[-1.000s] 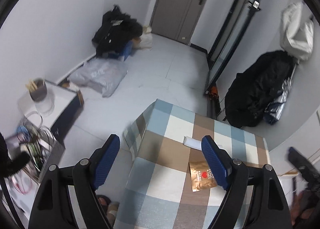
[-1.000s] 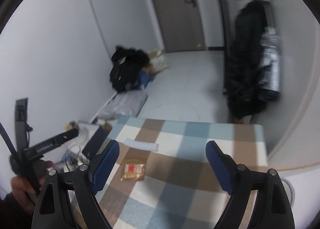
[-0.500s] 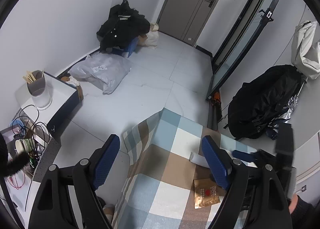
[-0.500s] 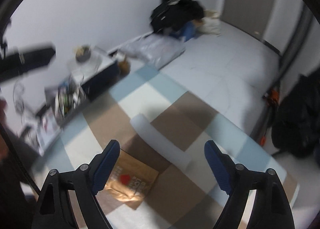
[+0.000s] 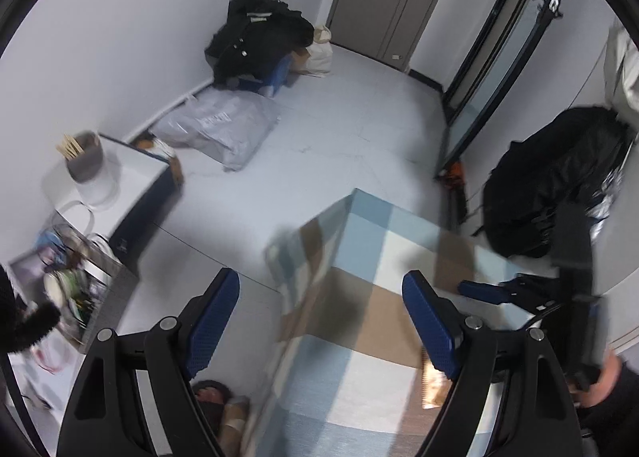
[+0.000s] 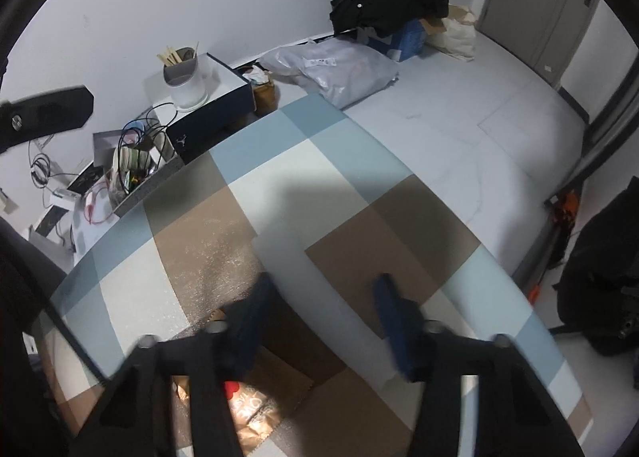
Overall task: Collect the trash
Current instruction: 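Lower the right tool and grasp the white foam strip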
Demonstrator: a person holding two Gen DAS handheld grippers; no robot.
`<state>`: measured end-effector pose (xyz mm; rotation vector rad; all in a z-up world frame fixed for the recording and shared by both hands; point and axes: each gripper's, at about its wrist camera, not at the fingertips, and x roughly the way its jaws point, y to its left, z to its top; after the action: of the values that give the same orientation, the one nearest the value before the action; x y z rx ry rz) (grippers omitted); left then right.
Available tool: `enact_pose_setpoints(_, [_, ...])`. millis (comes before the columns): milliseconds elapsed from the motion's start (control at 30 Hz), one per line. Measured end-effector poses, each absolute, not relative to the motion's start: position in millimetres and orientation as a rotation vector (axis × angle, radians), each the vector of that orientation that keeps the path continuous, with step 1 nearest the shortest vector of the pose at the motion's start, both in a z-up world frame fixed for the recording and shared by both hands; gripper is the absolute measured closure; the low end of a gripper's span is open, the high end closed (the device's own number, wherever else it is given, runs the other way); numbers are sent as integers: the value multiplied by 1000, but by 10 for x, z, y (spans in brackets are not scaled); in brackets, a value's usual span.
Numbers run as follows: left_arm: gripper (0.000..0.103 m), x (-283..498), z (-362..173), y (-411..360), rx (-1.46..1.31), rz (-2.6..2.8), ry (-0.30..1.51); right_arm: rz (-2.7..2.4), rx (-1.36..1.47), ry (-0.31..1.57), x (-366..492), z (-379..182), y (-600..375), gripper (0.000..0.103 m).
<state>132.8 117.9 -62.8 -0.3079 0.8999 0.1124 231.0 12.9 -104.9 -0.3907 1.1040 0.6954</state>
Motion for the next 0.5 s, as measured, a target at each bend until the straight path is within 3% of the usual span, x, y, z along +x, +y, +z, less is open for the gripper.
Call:
enact_pose_setpoints(133, [22, 1344, -715, 1147, -306, 103, 945, 702, -359, 1111, 2282, -981, 59, 85])
enact_pose_setpoints(167, [22, 1352, -735, 1133, -306, 92, 956, 705, -348, 1103, 2285, -947, 40, 95])
enact_pose_setpoints(500, [22, 1360, -742, 852, -288, -12, 991, 614, -181, 1069, 2114, -770, -433, 97])
